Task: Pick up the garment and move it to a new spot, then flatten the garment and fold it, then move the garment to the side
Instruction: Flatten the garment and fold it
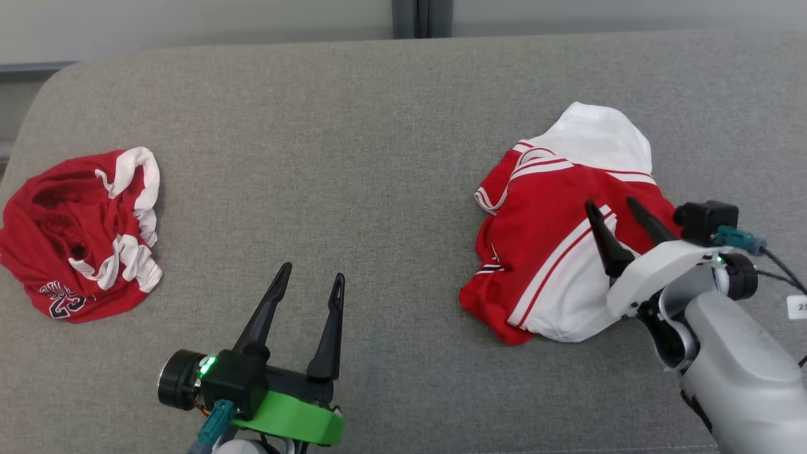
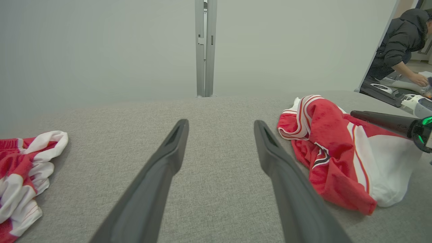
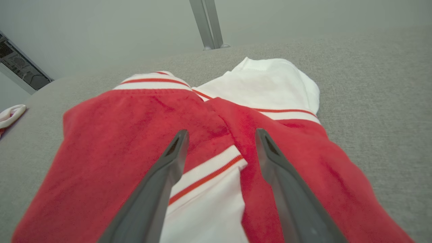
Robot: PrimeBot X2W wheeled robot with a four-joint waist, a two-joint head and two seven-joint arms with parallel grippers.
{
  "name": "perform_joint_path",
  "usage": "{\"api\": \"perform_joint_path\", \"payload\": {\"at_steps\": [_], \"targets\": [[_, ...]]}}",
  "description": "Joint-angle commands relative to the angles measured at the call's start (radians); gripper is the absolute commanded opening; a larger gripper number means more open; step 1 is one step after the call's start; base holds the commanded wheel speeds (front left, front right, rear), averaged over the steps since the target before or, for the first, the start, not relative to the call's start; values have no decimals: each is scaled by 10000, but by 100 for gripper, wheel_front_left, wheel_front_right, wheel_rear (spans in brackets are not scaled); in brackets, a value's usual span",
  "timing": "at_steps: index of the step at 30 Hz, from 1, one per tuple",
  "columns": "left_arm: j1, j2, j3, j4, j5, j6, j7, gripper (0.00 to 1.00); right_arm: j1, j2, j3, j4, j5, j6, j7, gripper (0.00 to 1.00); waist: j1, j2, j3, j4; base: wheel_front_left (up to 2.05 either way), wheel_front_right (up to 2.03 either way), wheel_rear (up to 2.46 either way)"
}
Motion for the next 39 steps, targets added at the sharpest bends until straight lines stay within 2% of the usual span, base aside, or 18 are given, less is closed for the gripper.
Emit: {"api": "perform_joint_path", "payload": {"at_steps": [1,5,8,9,10,11,17,22,26,32,36,37,38,39], "targets": [[-259,10,-44,16,-126,-7,-5,100,-301,-221,149,239,312,5,205,100,0,0,754,440,0,0,0],[-469,10,-184,79,-154,29,-5,100,-818,-689,688,699,1151,5,830,100,0,0,995,557,0,0,0],[-569,10,-211,107,-167,64,-5,100,-896,-757,1152,607,1840,5,1196,100,0,0,1064,577,0,0,0],[-597,10,-209,128,-182,64,-5,100,-880,-762,1367,412,2141,6,1268,83,0,0,1080,574,0,0,0],[-614,10,-205,141,-186,65,-5,100,-859,-833,1538,275,2331,6,1247,19,0,0,1087,568,0,0,0],[-637,10,-196,161,-185,72,-5,100,-820,-969,1774,115,2483,6,1216,0,0,0,1086,552,0,0,0],[-629,10,-53,168,-40,77,-5,100,-1095,-1658,2395,-286,2838,5,270,0,0,0,900,250,0,0,0],[-503,10,55,134,65,-4,-5,100,-1636,-2219,2239,-456,2635,5,-464,0,0,0,562,-97,0,0,0],[-356,10,99,73,111,-5,-5,100,-1874,-2341,2066,-974,2376,5,-663,0,0,0,290,-313,0,0,0],[-198,10,43,99,1,8,-5,100,-1215,-1748,2522,-1830,1804,5,-530,0,0,0,-6,-395,0,0,0],[-155,11,28,61,-116,21,-5,100,-407,-570,3049,-2115,1812,5,-198,0,0,0,-105,-288,0,0,0],[-160,11,20,51,-142,27,-5,100,-224,-390,3172,-2151,1884,5,-156,3,0,0,-122,-256,0,0,0],[-159,11,15,42,-169,35,-5,100,-66,-245,3278,-2156,1938,5,-126,35,0,0,-138,-227,0,0,0],[-158,11,2,47,-182,32,-5,100,107,-34,3400,-2164,2045,3,-121,100,0,0,-160,-190,0,0,0]]}}
